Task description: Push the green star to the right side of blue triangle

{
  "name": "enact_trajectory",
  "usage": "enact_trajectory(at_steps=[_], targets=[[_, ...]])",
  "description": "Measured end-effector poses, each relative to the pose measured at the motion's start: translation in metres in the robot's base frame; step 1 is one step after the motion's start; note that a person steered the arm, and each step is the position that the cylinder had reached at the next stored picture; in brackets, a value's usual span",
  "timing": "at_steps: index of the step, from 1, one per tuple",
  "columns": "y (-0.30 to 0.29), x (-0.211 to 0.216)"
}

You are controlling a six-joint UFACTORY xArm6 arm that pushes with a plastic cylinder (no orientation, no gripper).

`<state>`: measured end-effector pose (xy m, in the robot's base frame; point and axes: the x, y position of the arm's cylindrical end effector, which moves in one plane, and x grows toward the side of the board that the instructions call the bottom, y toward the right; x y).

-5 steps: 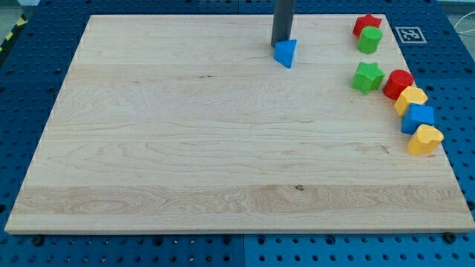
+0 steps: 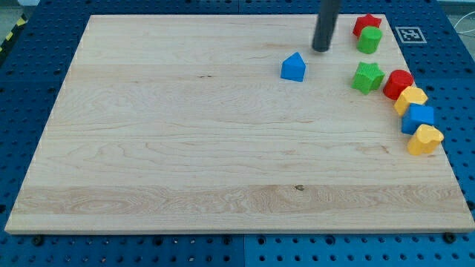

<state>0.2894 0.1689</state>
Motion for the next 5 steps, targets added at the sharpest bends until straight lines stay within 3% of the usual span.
enact_trajectory(at_steps=[2,4,5], targets=[[0.074,0.041],[0.074,0.109],[0.046,0.125]])
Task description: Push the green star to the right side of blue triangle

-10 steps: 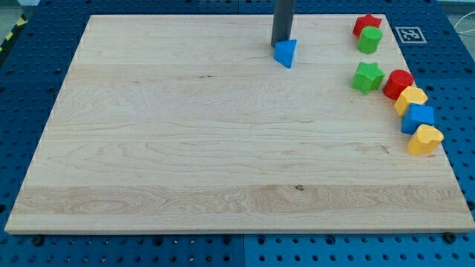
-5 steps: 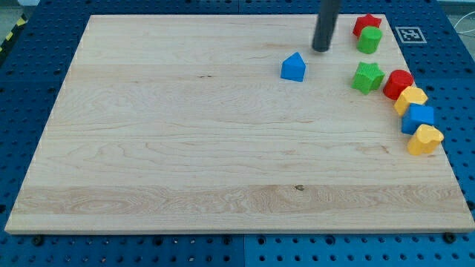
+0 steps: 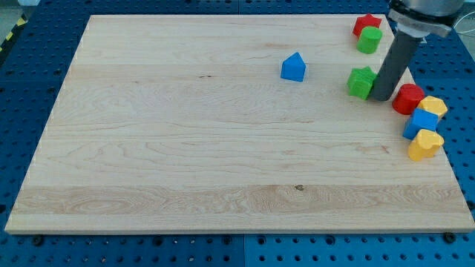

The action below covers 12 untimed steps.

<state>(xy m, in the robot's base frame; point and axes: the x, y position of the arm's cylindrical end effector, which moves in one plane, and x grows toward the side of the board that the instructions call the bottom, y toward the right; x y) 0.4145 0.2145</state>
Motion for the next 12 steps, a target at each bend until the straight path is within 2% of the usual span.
enact_trajectory(at_steps=[2,6,9,10,12], targets=[[-0.011,-0.008],[0.013,-0.108],[-0.016,-0.115],[-0.035,-0.111],[-0.036,-0.098]])
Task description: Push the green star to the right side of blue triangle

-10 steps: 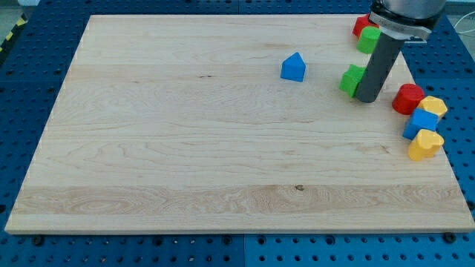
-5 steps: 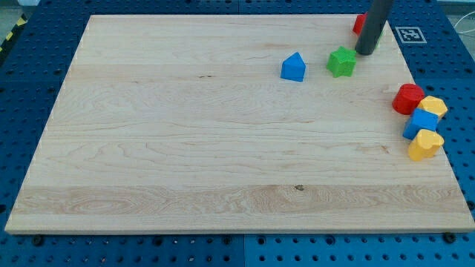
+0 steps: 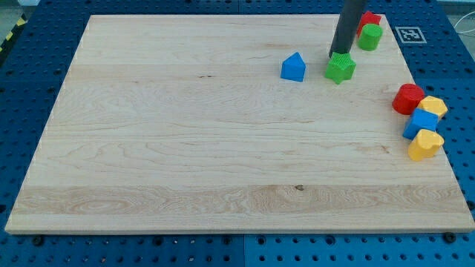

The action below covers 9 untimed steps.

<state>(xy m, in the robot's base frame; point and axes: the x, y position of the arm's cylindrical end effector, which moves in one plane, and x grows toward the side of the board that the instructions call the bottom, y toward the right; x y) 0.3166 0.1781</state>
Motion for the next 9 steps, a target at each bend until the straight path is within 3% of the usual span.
enact_trajectory(at_steps=[3,5,7,9], targets=[[0.066,0.010],[0.056,0.055],[0.008,0.031],[0.010,0.008]])
